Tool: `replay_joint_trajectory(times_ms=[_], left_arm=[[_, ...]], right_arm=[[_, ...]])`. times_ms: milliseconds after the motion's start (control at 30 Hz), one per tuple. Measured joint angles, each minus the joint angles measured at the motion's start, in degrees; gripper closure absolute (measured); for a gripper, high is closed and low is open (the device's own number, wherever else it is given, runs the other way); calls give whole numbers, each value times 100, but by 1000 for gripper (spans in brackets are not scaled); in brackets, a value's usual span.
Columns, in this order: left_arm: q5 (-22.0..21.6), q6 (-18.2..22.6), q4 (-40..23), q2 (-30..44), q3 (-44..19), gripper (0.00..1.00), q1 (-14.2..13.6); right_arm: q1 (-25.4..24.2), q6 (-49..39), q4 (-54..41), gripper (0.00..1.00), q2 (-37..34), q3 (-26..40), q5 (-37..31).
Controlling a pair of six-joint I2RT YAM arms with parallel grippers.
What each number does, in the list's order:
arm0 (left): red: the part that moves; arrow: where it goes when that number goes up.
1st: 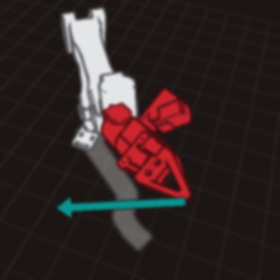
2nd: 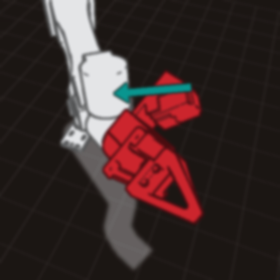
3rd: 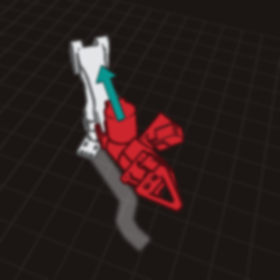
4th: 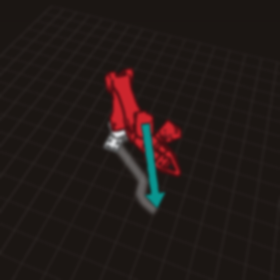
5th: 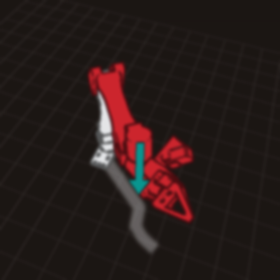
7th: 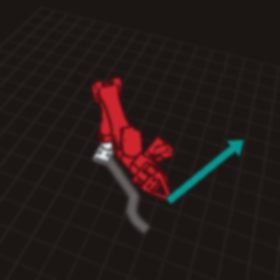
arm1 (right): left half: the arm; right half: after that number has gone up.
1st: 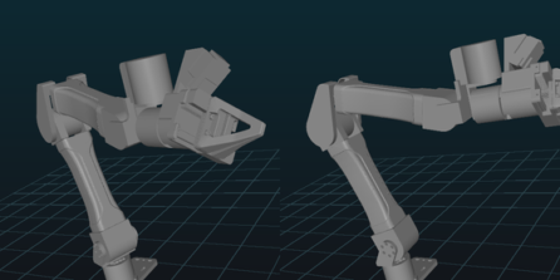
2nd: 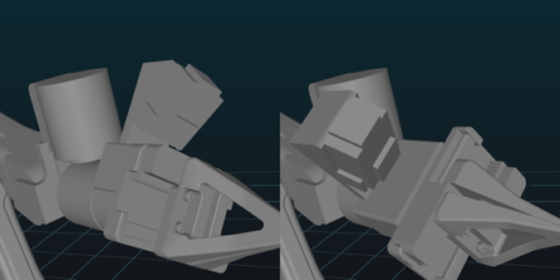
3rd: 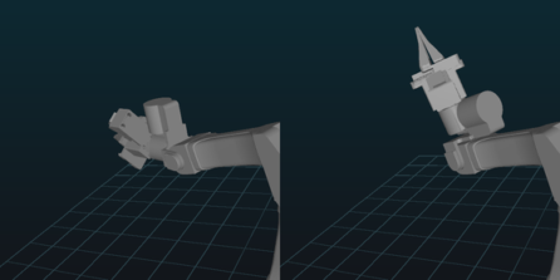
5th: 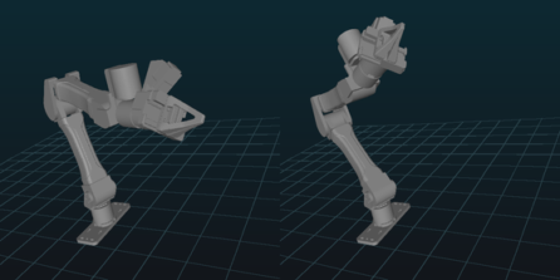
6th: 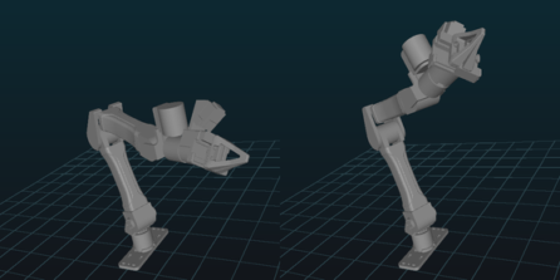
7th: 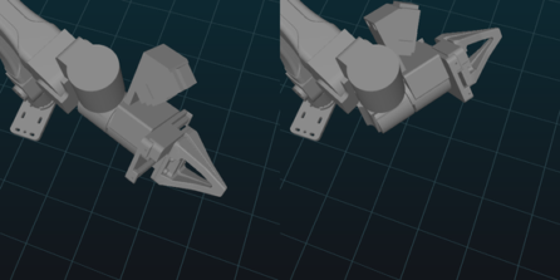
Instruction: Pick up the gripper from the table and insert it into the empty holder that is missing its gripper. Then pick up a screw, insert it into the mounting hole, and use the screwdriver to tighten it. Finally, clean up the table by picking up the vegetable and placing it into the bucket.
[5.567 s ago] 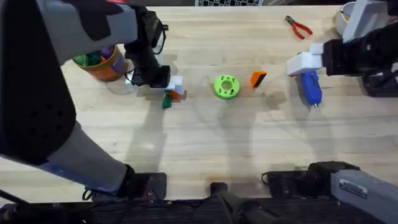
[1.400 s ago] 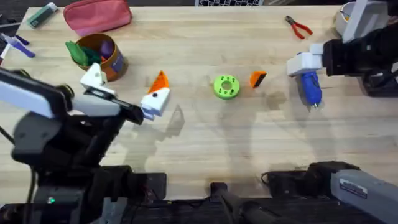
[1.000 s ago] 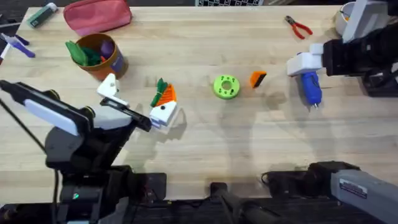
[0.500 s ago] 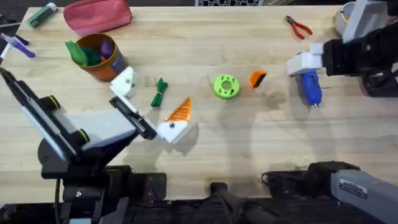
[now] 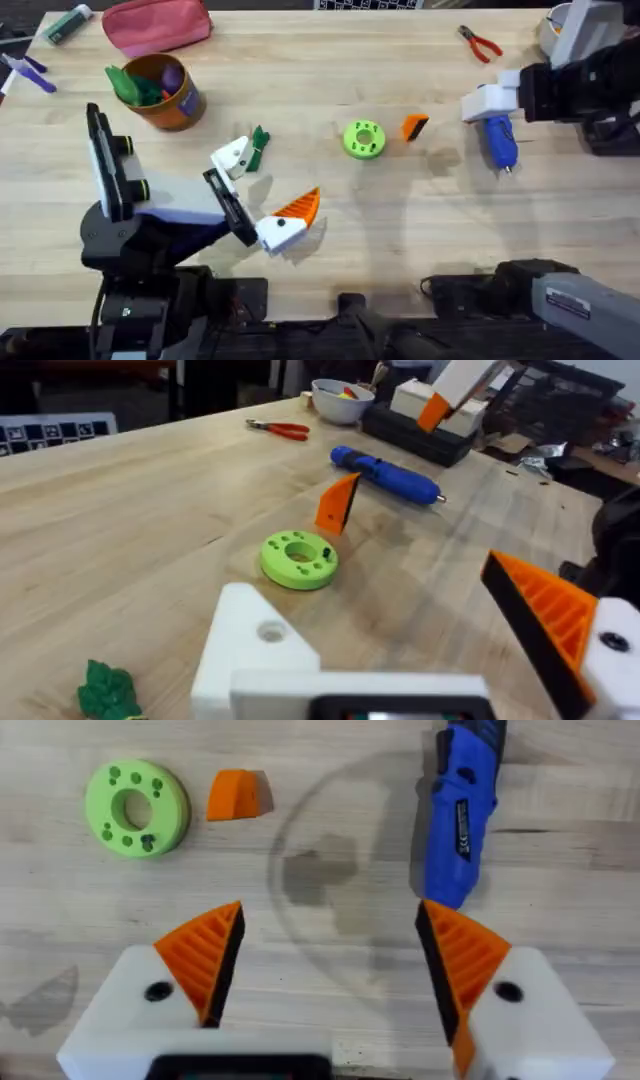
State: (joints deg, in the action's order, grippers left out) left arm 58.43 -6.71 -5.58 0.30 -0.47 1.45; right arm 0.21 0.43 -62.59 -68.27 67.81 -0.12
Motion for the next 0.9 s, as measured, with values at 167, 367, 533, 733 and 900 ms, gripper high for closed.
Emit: replay_joint_trajectory(times_ms=[167, 367, 533, 733, 900], left_arm=[[336, 578, -68, 0, -7, 15, 0], [732, 888, -140, 0, -11, 14, 0], [840, 890, -156, 0, -11, 16, 0], [891, 892, -168, 0, -11, 15, 0], [912, 897, -169, 2, -11, 15, 0]], right_arm=[[0, 0, 0, 8, 1, 0, 0], [0, 0, 0, 8, 0, 0, 2], [0, 0, 0, 9, 0, 0, 1], [0, 0, 0, 8, 0, 0, 1], [0, 0, 0, 8, 0, 0, 0]])
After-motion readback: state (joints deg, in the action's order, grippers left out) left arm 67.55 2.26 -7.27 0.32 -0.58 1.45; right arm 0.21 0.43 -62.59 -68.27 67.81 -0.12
